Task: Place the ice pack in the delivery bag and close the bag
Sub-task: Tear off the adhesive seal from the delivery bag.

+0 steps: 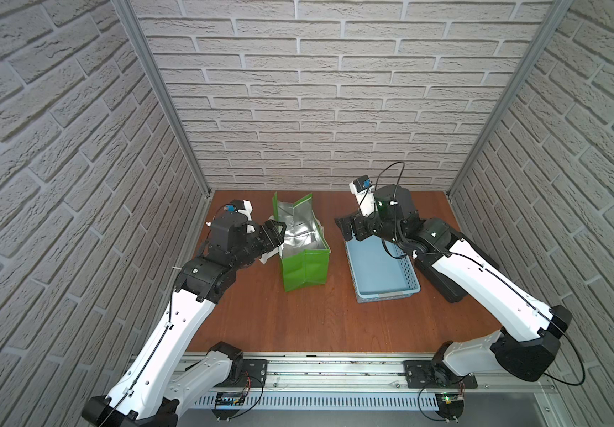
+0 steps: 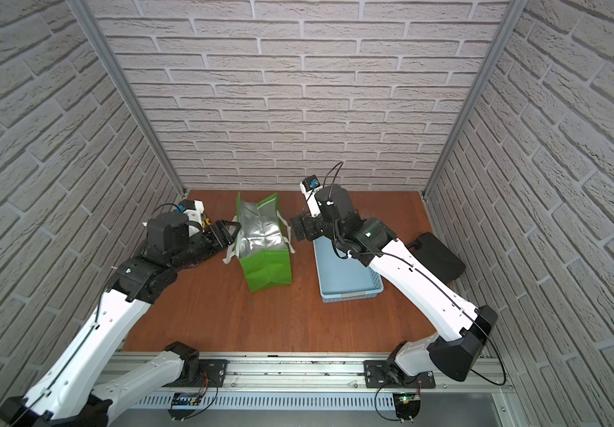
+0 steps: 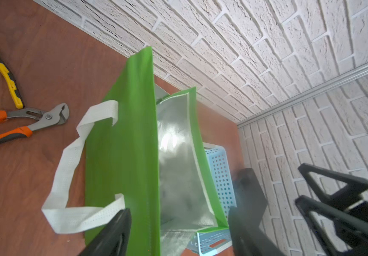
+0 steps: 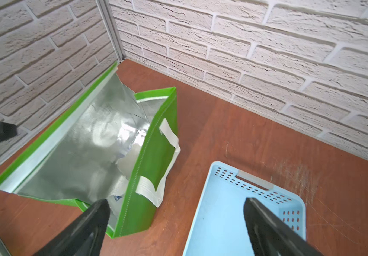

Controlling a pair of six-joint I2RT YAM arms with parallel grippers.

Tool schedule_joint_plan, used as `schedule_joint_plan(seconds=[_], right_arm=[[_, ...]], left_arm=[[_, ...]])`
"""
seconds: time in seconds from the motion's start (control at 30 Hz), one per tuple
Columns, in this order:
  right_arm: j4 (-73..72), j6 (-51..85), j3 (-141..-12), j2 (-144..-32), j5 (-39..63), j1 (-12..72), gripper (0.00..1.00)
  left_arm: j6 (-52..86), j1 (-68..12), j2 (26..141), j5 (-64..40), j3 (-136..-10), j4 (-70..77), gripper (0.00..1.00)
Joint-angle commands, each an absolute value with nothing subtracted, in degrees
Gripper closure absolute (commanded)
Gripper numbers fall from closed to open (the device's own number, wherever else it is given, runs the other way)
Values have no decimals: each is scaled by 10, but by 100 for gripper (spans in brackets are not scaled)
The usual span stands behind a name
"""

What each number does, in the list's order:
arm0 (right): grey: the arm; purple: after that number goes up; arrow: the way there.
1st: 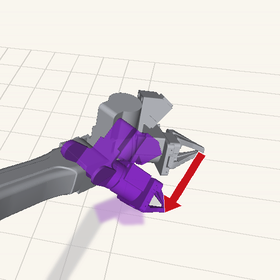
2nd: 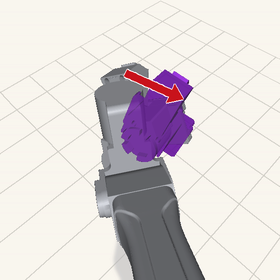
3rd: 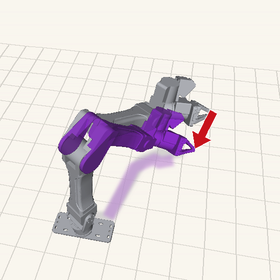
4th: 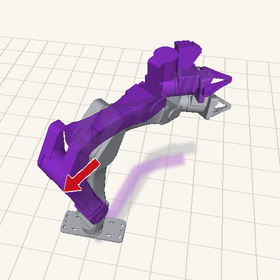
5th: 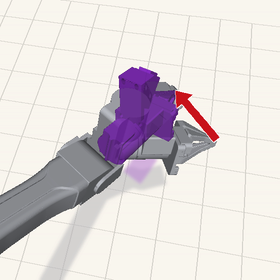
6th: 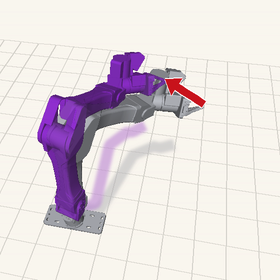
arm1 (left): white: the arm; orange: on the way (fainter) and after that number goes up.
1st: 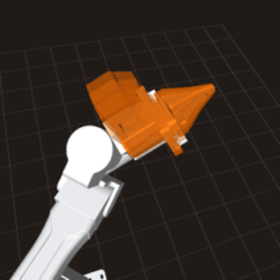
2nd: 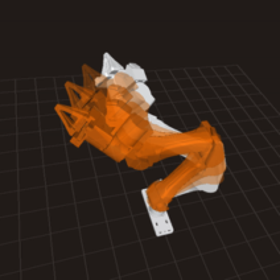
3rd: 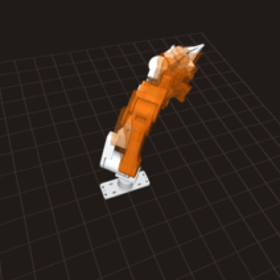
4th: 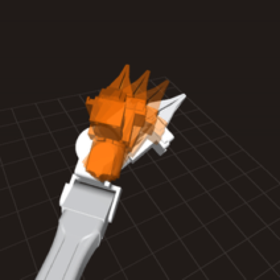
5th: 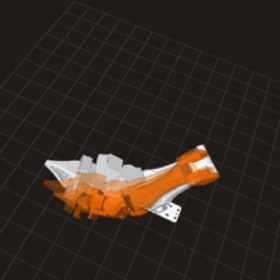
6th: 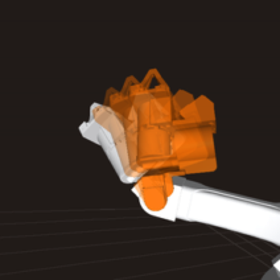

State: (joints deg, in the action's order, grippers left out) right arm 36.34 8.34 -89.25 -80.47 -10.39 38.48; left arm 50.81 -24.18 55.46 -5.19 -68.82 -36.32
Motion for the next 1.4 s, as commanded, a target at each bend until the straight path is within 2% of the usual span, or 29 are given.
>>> schedule_joint_plan(seconds=[0.0,0.2,0.37,0.47,0.63,0.77,0.97,1.23,1.37], right_arm=[[347,81,-863,-781,-118,381,1],[330,96,-833,-768,-120,377,1],[333,92,-832,-762,-122,375,1],[331,91,-828,-755,-128,373,1],[329,90,-821,-748,-127,370,1],[329,88,-821,-744,-113,366,1],[317,52,-817,-732,-62,361,1],[313,-98,-799,-723,32,360,1],[302,-190,-778,-718,129,360,1]], left_arm=[[466,-276,576,-27,-742,-447,15],[433,-327,648,37,-821,-558,12],[428,-331,665,72,-818,-571,17],[426,-331,668,81,-810,-566,24],[426,-330,670,76,-792,-543,50],[429,-318,664,56,-771,-515,55],[435,-300,655,38,-750,-489,70],[442,-282,642,13,-727,-461,77],[445,-273,633,5,-719,-453,82]])
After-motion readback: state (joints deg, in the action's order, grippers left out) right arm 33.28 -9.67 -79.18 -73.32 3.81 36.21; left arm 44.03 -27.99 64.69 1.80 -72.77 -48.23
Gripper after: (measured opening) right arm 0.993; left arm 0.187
